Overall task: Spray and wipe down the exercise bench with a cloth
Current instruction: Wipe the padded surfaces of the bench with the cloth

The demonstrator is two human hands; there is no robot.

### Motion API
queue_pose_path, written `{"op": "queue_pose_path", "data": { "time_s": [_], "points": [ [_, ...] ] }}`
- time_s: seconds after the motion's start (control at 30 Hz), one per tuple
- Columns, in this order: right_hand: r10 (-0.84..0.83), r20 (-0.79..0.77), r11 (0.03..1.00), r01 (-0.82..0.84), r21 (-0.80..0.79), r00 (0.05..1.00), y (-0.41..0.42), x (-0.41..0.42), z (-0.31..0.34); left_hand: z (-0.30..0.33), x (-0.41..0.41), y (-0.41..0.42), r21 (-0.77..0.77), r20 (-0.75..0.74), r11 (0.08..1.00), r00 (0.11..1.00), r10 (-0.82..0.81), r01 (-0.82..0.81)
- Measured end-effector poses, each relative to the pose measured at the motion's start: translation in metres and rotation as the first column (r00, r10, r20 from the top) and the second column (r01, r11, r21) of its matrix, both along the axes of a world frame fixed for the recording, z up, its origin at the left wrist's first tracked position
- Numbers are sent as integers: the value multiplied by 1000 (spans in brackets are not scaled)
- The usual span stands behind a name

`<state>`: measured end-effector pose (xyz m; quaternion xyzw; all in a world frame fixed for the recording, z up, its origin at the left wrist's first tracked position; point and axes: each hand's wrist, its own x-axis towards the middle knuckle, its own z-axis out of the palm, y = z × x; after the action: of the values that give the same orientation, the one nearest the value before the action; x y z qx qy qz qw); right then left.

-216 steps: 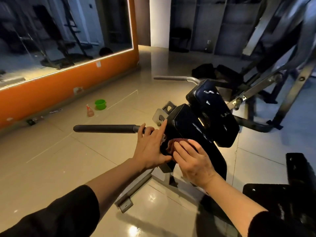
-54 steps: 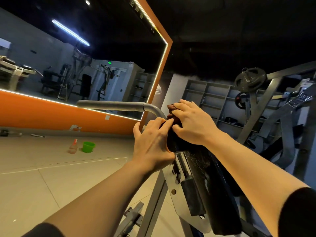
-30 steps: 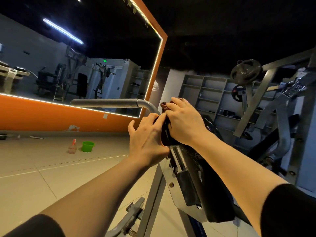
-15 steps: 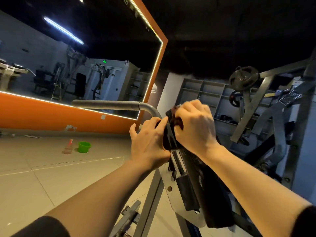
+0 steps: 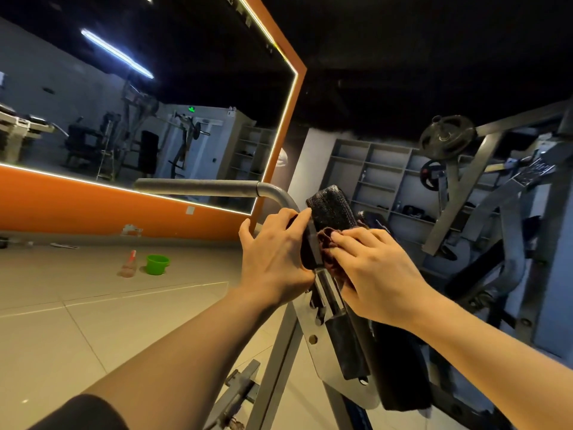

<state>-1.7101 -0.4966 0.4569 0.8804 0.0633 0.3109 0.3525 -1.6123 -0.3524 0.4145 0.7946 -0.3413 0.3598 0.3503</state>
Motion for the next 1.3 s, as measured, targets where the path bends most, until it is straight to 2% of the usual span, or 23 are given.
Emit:
{"op": "queue_pose_path", "data": {
  "time_s": [0.1, 0.2, 0.3, 0.4, 0.5, 0.67, 0.77, 0.9, 1.0, 1.07, 1.13, 1.2, 1.23, 1.3],
  "points": [
    [135, 45, 985, -139, 98, 990, -5, -7, -2, -1, 0, -2, -18, -12, 1000, 1000, -13, 13],
    [243, 236, 956, -273, 103, 941, 10, 11, 17, -3, 2, -3, -63, -6, 997, 999, -33, 33],
    [212, 357, 971, -236, 24, 910, 28, 42, 42, -4, 3, -3, -95, 22, 995, 999, -41, 43],
    [-12, 260, 1000, 13, -2, 966, 34, 66, 52, -5, 4, -2, -61, 30, 998, 999, -33, 34],
    [-65, 94, 997, 62, 34, 993, 26, 73, 53, -4, 6, 0, -35, 43, 999, 999, -21, 23],
    [-16, -74, 995, 23, 98, 997, 22, 47, 49, -3, 2, 1, -54, 60, 998, 998, -29, 32],
    [35, -86, 991, -24, 129, 996, 11, 26, 35, -2, 1, 2, -21, 62, 1000, 998, -6, 7],
    [138, -66, 989, -133, 72, 988, -11, -5, 5, 0, 0, 3, 27, 37, 1000, 999, 7, -8],
    [215, -128, 975, -204, 91, 968, -22, -29, -23, -1, -2, 1, 3, 12, 1000, 1000, -12, 12],
    [283, -74, 956, -275, 97, 956, -20, -33, -28, -3, -1, -1, -18, 11, 1000, 1000, -15, 15],
    [332, 107, 933, -343, 113, 937, -12, -22, -14, -7, 1, -3, -46, 27, 998, 999, -30, 31],
    [318, 299, 919, -370, 135, 900, 2, -1, 10, -12, 3, -5, -102, 60, 993, 997, -53, 59],
    [286, 347, 928, -349, 133, 893, 7, 11, 22, -16, 3, -6, -126, 82, 991, 996, -43, 53],
    [171, 270, 971, -208, 117, 948, 11, 31, 38, -27, 0, -9, -146, 136, 989, 990, 27, -7]
  ]
}}
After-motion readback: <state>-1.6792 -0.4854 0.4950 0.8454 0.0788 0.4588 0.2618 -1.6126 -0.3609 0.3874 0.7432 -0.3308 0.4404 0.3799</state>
